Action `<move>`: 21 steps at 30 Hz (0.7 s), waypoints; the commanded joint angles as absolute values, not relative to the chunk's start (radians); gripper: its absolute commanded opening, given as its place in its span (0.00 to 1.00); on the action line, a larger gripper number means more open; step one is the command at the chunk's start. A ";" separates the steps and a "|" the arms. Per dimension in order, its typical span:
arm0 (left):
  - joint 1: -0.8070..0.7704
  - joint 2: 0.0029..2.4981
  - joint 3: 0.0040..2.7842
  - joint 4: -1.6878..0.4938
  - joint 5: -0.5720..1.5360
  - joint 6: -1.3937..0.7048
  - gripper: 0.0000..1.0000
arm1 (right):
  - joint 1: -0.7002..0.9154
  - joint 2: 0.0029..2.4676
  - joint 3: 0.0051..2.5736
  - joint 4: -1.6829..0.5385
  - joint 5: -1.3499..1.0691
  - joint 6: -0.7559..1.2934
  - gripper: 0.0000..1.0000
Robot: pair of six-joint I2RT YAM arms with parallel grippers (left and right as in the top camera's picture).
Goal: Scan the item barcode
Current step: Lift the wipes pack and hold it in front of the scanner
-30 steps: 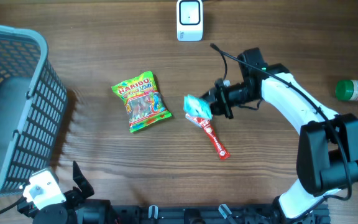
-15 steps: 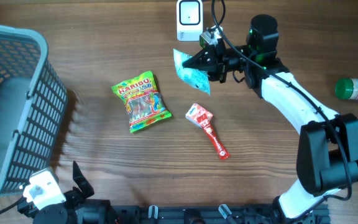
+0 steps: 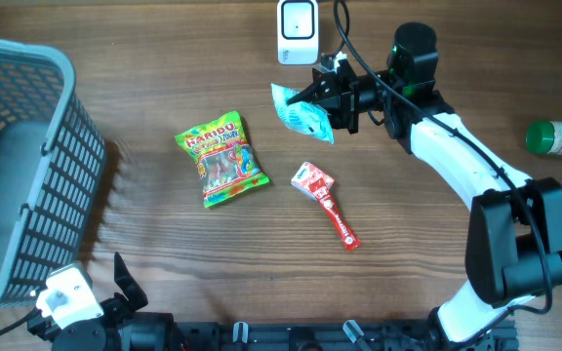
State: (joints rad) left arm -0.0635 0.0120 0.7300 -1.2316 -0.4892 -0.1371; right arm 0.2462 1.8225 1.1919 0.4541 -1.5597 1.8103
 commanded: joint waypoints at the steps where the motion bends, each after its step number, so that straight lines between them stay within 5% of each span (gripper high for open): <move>1: -0.057 0.005 0.731 -1.229 -0.490 -0.142 1.00 | 0.247 1.796 1.203 0.461 -1.603 1.837 0.04; 6: -0.057 0.005 0.731 -1.229 -0.490 -0.142 1.00 | 0.247 1.796 1.203 0.727 -1.537 1.806 0.04; 11: -0.057 0.005 0.731 -1.229 -0.490 -0.142 1.00 | 0.251 1.796 1.202 1.650 -1.614 1.402 0.05; 21: -0.057 0.005 0.731 -1.229 -0.490 -0.142 1.00 | 0.258 1.797 1.182 0.949 -1.477 -0.071 0.04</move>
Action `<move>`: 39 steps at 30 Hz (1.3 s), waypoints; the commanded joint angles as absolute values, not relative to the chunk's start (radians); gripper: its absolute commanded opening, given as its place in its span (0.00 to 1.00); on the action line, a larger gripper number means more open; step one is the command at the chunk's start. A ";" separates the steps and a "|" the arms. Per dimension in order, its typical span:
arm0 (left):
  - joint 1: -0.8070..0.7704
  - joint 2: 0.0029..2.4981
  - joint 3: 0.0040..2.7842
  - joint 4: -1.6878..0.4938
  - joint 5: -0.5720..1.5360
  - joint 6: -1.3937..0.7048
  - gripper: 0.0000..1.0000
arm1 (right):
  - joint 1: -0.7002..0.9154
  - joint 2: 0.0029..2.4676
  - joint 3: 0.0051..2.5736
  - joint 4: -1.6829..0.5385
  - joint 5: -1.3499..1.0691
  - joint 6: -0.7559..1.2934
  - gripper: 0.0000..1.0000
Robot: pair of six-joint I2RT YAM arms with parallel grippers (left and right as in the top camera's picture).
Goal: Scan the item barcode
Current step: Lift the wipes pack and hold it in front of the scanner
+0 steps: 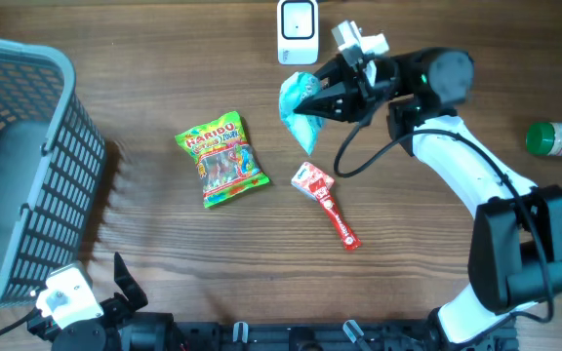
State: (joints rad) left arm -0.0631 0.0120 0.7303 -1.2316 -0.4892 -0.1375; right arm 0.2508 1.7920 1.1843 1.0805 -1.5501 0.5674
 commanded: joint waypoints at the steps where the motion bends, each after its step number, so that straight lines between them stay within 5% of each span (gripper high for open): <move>1: -0.057 0.005 0.731 -1.229 -0.490 -0.142 1.00 | 0.263 1.797 1.182 0.863 -1.426 -0.230 0.04; 6: -0.057 0.005 0.731 -1.229 -0.490 -0.142 1.00 | 0.297 1.797 1.182 0.811 -1.300 -0.639 0.04; 17: -0.057 0.005 0.731 -1.229 -0.490 -0.142 1.00 | 0.315 1.797 1.206 1.372 -1.390 -0.760 0.04; 24: -0.057 0.005 0.731 -1.229 -0.490 -0.142 1.00 | 0.323 1.797 1.205 1.374 -1.621 -0.930 0.04; 31: -0.057 0.005 0.731 -1.229 -0.490 -0.142 1.00 | 0.354 1.797 1.205 0.956 -1.621 -0.911 0.04; 39: -0.057 0.005 0.731 -1.229 -0.490 -0.142 1.00 | 0.373 1.797 1.203 -0.058 -1.618 -0.838 0.04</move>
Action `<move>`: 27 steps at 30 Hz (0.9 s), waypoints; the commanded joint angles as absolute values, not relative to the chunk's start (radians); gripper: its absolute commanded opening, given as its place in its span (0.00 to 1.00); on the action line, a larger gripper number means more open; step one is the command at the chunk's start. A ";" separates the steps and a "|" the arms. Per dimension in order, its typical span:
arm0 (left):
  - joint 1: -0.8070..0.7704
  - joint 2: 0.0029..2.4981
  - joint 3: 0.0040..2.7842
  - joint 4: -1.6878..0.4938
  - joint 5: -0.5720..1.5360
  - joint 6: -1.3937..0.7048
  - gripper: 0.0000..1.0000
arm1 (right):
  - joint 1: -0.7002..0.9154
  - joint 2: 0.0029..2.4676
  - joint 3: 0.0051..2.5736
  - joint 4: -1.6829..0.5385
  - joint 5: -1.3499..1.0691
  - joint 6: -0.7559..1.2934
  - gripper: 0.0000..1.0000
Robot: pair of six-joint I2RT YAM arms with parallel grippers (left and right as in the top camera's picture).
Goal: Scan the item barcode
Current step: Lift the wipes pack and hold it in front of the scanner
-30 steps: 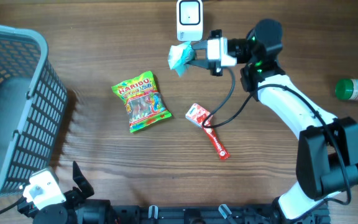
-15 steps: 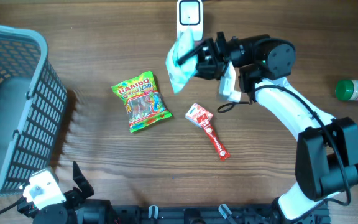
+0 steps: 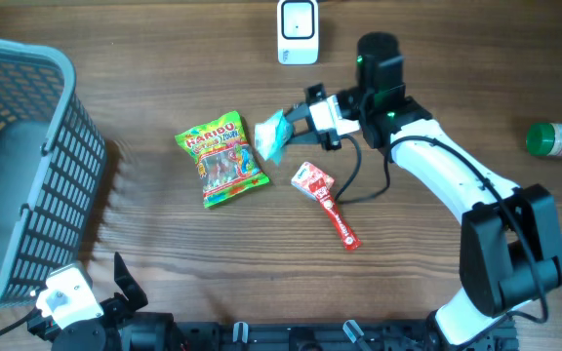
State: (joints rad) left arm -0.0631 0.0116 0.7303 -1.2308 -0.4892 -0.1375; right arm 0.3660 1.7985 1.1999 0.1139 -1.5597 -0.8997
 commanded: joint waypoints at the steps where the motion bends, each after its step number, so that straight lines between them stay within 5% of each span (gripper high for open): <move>1: -0.057 0.005 0.731 -1.229 -0.490 -0.142 1.00 | 0.374 1.797 1.202 -0.179 -1.617 -0.789 0.04; 4: -0.057 0.005 0.731 -1.229 -0.490 -0.142 1.00 | 0.374 1.797 1.202 -0.372 -1.618 -0.588 0.04; 9: -0.057 0.005 0.731 -1.229 -0.490 -0.142 1.00 | 0.374 1.797 1.202 -0.392 -1.607 0.234 0.04; 12: -0.057 0.005 0.731 -1.229 -0.490 -0.142 1.00 | 0.377 1.797 1.202 -0.366 -1.519 0.499 0.04; 15: -0.057 0.005 0.731 -1.229 -0.490 -0.142 1.00 | 0.377 1.797 1.202 -0.281 -1.245 0.775 0.29; 16: -0.057 0.005 0.731 -1.229 -0.490 -0.142 1.00 | 0.379 1.797 1.202 -0.245 -1.168 0.857 0.24; 17: -0.057 0.005 0.731 -1.229 -0.490 -0.142 1.00 | 0.379 1.797 1.203 -0.205 -1.095 0.933 0.07; 18: -0.057 0.005 0.731 -1.229 -0.490 -0.142 1.00 | 0.378 1.797 1.205 -0.147 -1.003 1.013 0.05; 27: -0.057 0.005 0.731 -1.229 -0.490 -0.142 1.00 | 0.379 1.847 1.405 -0.010 -0.329 1.173 0.05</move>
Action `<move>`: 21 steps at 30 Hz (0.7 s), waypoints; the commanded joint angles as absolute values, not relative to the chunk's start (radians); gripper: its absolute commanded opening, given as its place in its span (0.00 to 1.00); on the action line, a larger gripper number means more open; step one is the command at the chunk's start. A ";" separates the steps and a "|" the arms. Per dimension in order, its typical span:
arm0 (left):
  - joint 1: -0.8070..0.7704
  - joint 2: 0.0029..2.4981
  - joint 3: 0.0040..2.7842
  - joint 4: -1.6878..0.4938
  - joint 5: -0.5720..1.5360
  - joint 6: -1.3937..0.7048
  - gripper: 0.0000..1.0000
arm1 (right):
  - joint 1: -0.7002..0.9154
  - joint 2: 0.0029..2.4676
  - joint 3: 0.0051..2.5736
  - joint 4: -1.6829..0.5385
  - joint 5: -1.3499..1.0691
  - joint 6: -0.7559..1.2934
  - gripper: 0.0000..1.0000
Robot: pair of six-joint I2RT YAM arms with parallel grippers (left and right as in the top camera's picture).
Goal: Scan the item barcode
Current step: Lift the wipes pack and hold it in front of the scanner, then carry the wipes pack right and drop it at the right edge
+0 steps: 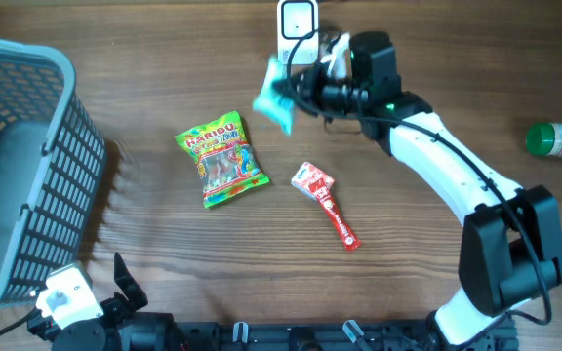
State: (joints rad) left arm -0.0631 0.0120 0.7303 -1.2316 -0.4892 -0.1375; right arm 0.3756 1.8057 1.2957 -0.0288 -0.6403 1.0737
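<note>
My right gripper (299, 93) is shut on a light blue packet (273, 96), held blurred in the air just left of and below the white barcode scanner (299, 31) at the table's far edge. The right arm (437, 146) reaches in from the right. A Haribo gummy bag (221, 159) lies flat left of centre. A red and white snack packet (325, 203) lies in the middle. My left gripper (125, 283) rests at the bottom left corner; its finger state does not show.
A grey mesh basket (27, 166) fills the left side. A green-capped bottle (554, 137) lies on its side at the far right. The scanner's cable runs off the far edge.
The right gripper has moved up and toward the far edge with the blue packet. The packet was beside the Haribo bag's top right corner and is now next to the scanner.
The right gripper held the blue packet below the scanner. Then the wrist was turned, with the packet still below the scanner. Later the packet was lower and further left, by the Haribo bag. Now it is back up beside the scanner.
</note>
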 commanded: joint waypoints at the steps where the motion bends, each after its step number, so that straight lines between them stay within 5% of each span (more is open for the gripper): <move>1: -0.057 0.005 0.731 -1.229 -0.490 -0.142 1.00 | 0.379 1.868 1.431 -0.008 -0.285 1.183 0.05; 11: -0.057 0.005 0.731 -1.229 -0.490 -0.142 1.00 | 0.376 2.369 1.970 -0.030 -0.203 1.398 0.05; 21: -0.057 0.005 0.731 -1.229 -0.490 -0.142 1.00 | 0.372 2.431 2.002 -0.055 -0.252 1.415 0.05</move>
State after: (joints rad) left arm -0.0631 0.0120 0.7303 -1.2316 -0.4892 -0.1375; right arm 0.3759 2.4367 1.9648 -0.0593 -0.1989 1.4181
